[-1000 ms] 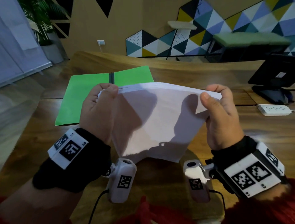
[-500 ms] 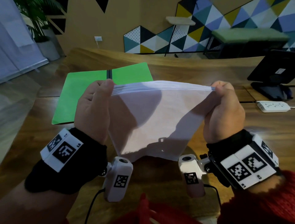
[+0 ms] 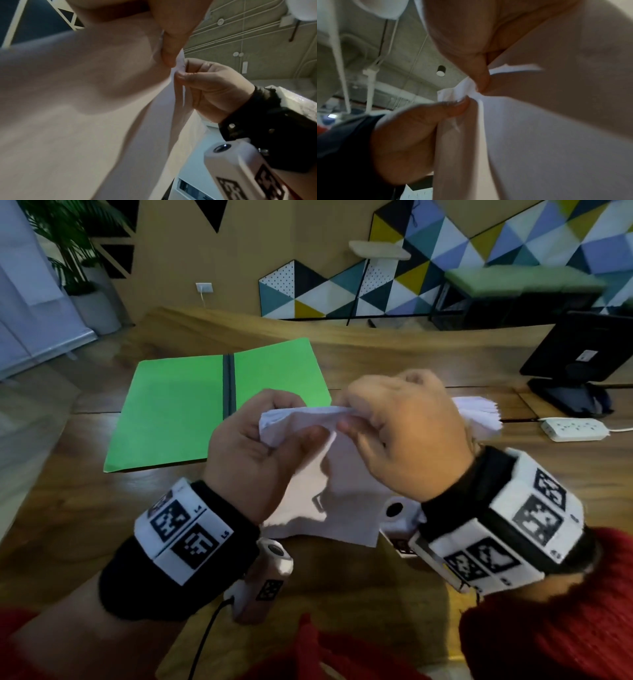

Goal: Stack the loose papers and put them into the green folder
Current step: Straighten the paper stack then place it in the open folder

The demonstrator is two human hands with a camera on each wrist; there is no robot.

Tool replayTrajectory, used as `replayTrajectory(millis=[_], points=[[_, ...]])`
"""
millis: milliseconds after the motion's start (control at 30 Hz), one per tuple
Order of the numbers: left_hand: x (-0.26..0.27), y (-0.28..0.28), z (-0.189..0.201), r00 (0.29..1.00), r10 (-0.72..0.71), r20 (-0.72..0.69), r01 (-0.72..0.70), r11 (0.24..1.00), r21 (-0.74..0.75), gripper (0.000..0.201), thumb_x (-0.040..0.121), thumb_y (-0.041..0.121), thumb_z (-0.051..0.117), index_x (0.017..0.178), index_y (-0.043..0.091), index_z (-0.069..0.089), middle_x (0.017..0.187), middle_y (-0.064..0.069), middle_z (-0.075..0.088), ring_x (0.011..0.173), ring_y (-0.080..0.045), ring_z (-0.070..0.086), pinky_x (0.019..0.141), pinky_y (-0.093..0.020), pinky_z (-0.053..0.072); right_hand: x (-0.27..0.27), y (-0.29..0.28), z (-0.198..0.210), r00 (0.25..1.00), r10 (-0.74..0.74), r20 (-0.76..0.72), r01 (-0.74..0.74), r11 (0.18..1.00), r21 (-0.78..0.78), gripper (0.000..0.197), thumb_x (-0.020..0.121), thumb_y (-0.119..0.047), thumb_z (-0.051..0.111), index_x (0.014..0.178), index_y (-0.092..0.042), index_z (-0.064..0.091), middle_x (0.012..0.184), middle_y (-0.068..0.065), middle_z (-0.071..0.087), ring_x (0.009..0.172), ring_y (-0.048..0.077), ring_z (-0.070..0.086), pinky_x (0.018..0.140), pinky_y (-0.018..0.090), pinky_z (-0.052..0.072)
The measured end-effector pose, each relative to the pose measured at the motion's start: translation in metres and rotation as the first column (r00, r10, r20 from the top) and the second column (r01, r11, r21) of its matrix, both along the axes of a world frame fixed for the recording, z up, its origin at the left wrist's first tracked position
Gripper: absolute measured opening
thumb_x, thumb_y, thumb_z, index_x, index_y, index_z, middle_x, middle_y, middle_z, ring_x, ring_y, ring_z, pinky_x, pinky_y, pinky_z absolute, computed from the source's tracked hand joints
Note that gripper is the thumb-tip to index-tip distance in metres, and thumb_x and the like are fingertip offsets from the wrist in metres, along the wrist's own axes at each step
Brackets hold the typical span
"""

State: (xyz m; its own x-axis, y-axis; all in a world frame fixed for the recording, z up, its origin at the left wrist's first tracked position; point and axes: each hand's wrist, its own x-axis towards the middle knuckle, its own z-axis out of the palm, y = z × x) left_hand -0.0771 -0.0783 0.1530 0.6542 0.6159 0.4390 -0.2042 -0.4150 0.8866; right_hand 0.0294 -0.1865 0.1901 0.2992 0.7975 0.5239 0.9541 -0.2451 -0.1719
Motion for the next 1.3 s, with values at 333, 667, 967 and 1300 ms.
replayTrajectory(millis=[333,667,967,1300], points=[[-0.039,0.071,-0.055,0.839,0.142,-0.525,-0.114,0.990,0.085,0.023,0.069,0.012,0.076,0.059,0.029,0.063,0.047,0.007,0.064,0.053,-0.014,0.057,0.048,-0.020,0.043,0.070,-0.069,-0.002,0.728,-0.003,-0.685,0.347,0.864,0.365,0.011,0.076,-0.026,0.060,0.068,-0.033,0.063,0.061,-0.017,0.066,0.068,0.011,0.055,0.067,0.028,0.045],[-0.018,0.061,-0.036,0.988,0.149,0.037,-0.135,0.957,-0.256,0.025,0.084,0.008,0.049,0.066,0.021,0.061,0.053,0.016,0.065,0.051,0.003,0.057,0.046,-0.012,0.042,0.046,-0.054,-0.080,0.617,0.166,-0.769,0.564,0.589,0.579,0.013,0.080,-0.026,0.051,0.082,-0.037,0.058,0.082,-0.013,0.058,0.082,0.007,0.052,0.079,0.028,0.043],[-0.013,0.061,-0.101,0.914,0.150,-0.377,-0.276,0.912,-0.305,0.026,0.087,0.005,0.049,0.082,0.025,0.065,0.068,0.014,0.071,0.074,-0.002,0.066,0.071,-0.028,0.053,0.051,-0.055,-0.144,0.321,-0.064,-0.945,0.643,0.748,0.167,0.034,0.091,-0.008,0.049,0.091,-0.041,0.054,0.101,-0.007,0.060,0.110,0.022,0.055,0.104,0.051,0.039],[-0.030,0.067,-0.096,0.953,0.201,-0.225,-0.250,0.943,-0.218,0.028,0.086,0.000,0.053,0.090,0.027,0.052,0.082,0.006,0.058,0.066,0.012,0.059,0.061,-0.006,0.048,0.062,-0.074,-0.133,0.305,0.231,-0.924,0.539,0.758,0.368,0.017,0.074,-0.034,0.066,0.087,-0.031,0.057,0.077,-0.014,0.070,0.075,-0.006,0.061,0.071,0.010,0.049]])
